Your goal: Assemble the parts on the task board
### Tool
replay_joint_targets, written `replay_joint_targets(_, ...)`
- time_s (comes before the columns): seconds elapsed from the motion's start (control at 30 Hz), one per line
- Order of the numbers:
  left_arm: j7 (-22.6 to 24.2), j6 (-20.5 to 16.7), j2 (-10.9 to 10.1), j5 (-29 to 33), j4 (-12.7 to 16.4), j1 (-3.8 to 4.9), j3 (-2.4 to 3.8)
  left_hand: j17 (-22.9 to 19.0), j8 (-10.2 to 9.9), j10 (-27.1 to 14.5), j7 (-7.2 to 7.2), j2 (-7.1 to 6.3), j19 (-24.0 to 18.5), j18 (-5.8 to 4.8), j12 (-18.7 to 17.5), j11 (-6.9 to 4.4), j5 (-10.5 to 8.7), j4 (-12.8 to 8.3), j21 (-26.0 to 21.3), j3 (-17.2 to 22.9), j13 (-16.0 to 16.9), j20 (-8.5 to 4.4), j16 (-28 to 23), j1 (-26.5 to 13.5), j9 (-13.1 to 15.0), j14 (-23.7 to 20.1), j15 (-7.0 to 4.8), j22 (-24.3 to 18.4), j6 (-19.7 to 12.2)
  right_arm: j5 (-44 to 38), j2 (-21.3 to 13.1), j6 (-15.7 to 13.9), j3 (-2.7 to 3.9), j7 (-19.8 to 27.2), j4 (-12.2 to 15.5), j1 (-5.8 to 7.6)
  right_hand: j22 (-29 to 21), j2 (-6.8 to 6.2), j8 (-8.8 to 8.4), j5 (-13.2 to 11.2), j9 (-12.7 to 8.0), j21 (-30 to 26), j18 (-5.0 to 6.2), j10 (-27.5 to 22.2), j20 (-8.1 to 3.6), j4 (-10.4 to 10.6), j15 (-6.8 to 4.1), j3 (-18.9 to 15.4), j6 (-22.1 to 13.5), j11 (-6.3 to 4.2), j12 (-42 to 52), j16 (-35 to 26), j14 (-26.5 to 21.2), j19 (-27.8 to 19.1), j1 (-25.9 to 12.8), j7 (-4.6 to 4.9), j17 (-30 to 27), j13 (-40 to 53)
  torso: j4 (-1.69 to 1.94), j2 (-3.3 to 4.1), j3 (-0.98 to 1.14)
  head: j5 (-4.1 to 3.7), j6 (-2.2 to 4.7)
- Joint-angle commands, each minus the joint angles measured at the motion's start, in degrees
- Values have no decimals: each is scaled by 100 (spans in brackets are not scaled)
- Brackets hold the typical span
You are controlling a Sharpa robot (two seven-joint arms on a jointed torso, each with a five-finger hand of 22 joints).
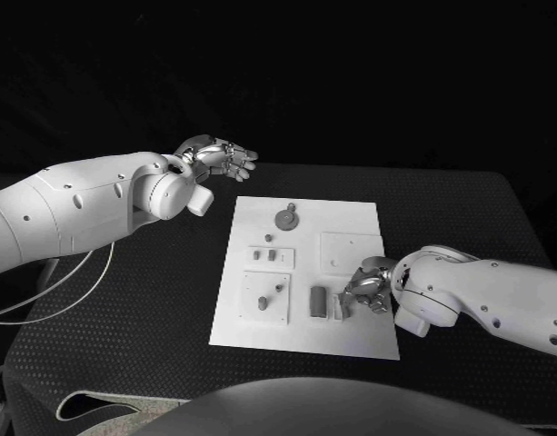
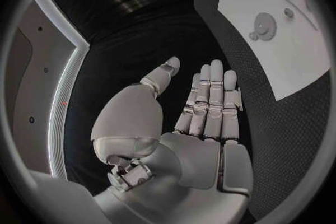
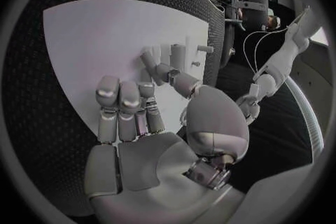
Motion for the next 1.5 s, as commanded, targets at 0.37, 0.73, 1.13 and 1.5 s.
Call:
replay_joint_targets(0.37, 16, 92, 5, 25, 14, 9, 4, 12, 35, -3, 7, 0, 38, 109, 15, 30, 16, 39, -36, 10, -7, 6, -41, -56, -7, 37, 5, 11, -41, -223, 77, 226, -37, 46, 0, -53, -23, -207, -36, -496, -95, 13, 476, -24, 2, 188, -13, -269, 38, -19, -27, -48, -56, 6, -260, 21, -1, 26, 8, -1, -4, 24, 0)
replay_joint_targets(0.73, 15, 98, 3, 25, 12, 9, 4, 18, 36, -3, 8, 0, 39, 109, 15, 30, 16, 41, -38, 11, -7, 6, -45, -55, -8, 37, 5, 14, -43, -348, 76, 308, -38, 139, 13, -53, -37, -530, -6, -904, -140, 17, 476, -26, -7, 520, -29, -443, 96, -40, -31, -57, -56, -2, -430, -3, 15, 38, 0, -3, -2, 44, 0)
replay_joint_targets(1.13, 7, 100, 3, 25, 10, 9, 4, 23, 36, -3, 8, 3, 39, 109, 15, 30, 16, 44, -41, 12, -7, 6, -48, -55, -9, 39, 5, 16, -44, -448, 74, 442, -38, 281, 44, -53, -22, -191, 57, -921, -165, 44, 476, 0, -26, 395, -49, -473, 211, -80, -19, -49, -55, -37, -197, -39, 34, 57, 1, 0, -2, 69, 0)
replay_joint_targets(1.5, 5, 99, 2, 25, 7, 9, 4, 28, 37, -4, 9, 4, 39, 109, 15, 30, 17, 46, -43, 13, -7, 6, -52, -55, -11, 39, 5, 19, -46, -494, 55, 546, -38, 333, 57, -54, -14, 107, 136, -886, -201, 50, 476, -20, 15, 127, -68, -310, 386, -130, -42, -102, -109, -95, -12, -100, 3, 67, 2, -1, 0, 71, 0)
